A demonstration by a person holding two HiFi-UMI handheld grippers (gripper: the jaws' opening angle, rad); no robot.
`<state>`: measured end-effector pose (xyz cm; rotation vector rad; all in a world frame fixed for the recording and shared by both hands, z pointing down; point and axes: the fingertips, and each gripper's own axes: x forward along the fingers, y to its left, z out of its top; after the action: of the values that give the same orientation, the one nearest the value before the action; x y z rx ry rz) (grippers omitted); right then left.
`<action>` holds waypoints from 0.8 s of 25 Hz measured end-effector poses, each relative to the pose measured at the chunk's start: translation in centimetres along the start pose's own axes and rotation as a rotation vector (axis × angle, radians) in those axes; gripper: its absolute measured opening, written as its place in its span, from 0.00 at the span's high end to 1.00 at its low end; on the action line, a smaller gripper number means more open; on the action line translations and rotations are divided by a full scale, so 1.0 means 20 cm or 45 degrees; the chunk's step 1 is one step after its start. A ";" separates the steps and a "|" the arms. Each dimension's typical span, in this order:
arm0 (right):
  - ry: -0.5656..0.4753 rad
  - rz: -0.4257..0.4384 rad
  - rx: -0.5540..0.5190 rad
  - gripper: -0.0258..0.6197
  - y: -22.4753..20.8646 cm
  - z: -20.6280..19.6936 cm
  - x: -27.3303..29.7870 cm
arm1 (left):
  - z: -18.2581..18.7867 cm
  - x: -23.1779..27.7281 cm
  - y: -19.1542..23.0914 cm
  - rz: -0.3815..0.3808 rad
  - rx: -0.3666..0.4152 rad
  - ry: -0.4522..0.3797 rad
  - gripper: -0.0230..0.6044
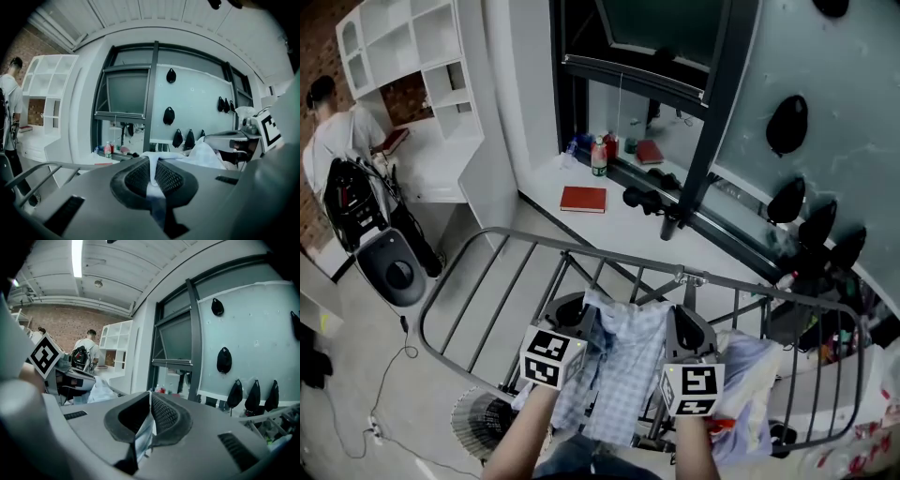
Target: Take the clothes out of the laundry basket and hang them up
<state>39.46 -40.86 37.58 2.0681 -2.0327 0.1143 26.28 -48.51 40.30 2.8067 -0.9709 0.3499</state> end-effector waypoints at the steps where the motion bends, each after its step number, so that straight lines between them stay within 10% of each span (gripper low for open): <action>1: 0.034 -0.012 0.000 0.94 -0.01 -0.03 0.00 | -0.04 0.01 0.00 -0.003 0.001 0.032 0.92; 9: 0.268 -0.013 0.047 0.92 0.01 -0.23 0.03 | -0.22 0.05 -0.01 -0.021 -0.046 0.194 0.91; 20: 0.191 0.027 0.158 0.69 0.04 -0.16 -0.04 | -0.19 -0.06 -0.03 -0.027 -0.096 0.136 0.66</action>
<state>38.93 -39.37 40.52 2.0414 -2.0033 0.3958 25.04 -46.54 43.69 2.6981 -0.9117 0.4461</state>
